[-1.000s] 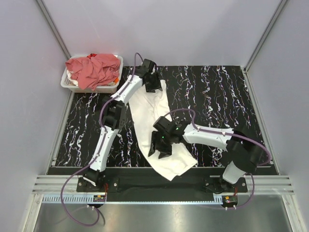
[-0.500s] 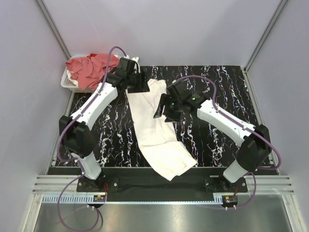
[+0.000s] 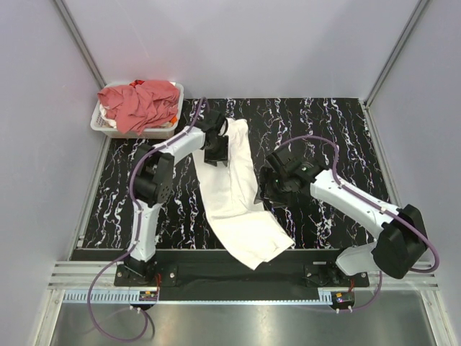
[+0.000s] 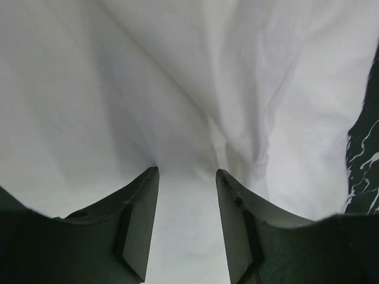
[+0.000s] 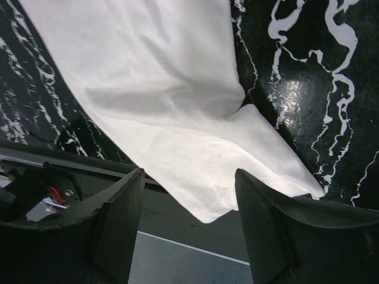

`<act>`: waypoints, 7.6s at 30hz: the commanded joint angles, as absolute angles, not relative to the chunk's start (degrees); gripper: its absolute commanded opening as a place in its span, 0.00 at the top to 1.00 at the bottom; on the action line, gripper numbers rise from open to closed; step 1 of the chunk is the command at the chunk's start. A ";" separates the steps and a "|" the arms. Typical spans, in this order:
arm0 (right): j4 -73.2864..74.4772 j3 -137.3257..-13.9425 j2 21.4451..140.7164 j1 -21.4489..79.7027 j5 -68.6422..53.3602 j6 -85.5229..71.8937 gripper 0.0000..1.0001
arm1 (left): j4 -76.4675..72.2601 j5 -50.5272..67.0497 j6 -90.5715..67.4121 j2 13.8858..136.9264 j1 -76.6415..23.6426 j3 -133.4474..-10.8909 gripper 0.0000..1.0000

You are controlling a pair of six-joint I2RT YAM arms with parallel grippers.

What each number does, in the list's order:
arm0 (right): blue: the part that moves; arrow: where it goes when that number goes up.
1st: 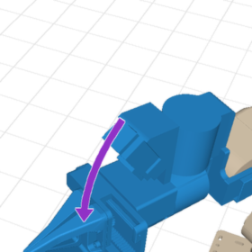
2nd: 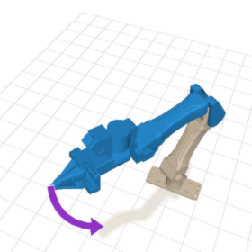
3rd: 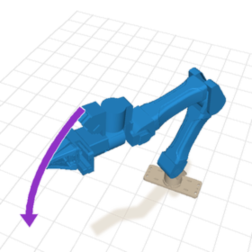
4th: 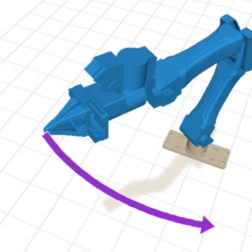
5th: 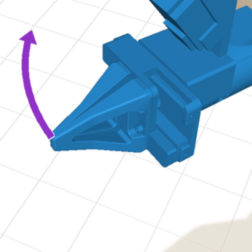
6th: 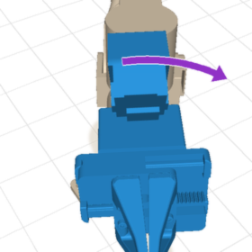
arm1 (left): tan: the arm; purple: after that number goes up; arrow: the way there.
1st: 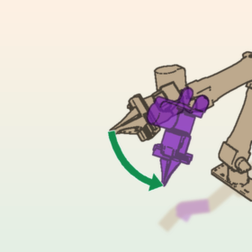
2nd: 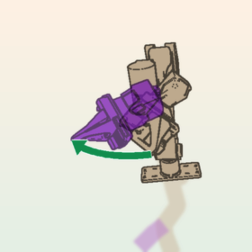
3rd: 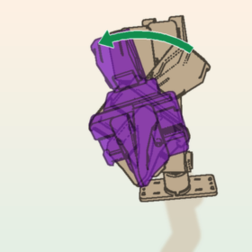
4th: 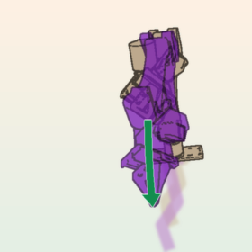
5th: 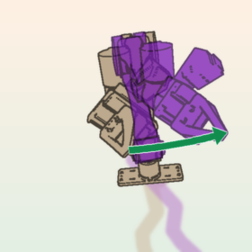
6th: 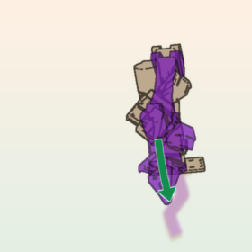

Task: Fold and stack the t-shirts
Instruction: Fold the tshirt

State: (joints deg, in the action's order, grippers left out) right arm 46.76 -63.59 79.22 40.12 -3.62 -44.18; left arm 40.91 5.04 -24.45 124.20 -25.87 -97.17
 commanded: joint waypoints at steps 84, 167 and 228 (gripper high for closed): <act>32.96 -38.68 74.18 35.51 -1.67 -47.20 0.46 | 15.12 -3.60 -61.35 69.52 -60.47 -30.94 0.29; 36.12 -30.59 60.21 36.83 -11.78 -52.73 1.00 | 15.12 -0.97 -67.06 81.03 -68.99 -38.67 0.48; 47.02 -77.24 88.22 35.96 -5.88 -43.86 1.00 | 40.17 -7.83 -45.89 65.90 -38.60 -60.28 1.00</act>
State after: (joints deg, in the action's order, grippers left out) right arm 45.98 -72.14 84.79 37.67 -5.52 -48.49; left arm 43.11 -11.03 -51.96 63.13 -41.78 -56.31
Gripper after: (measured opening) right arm 0.073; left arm 0.020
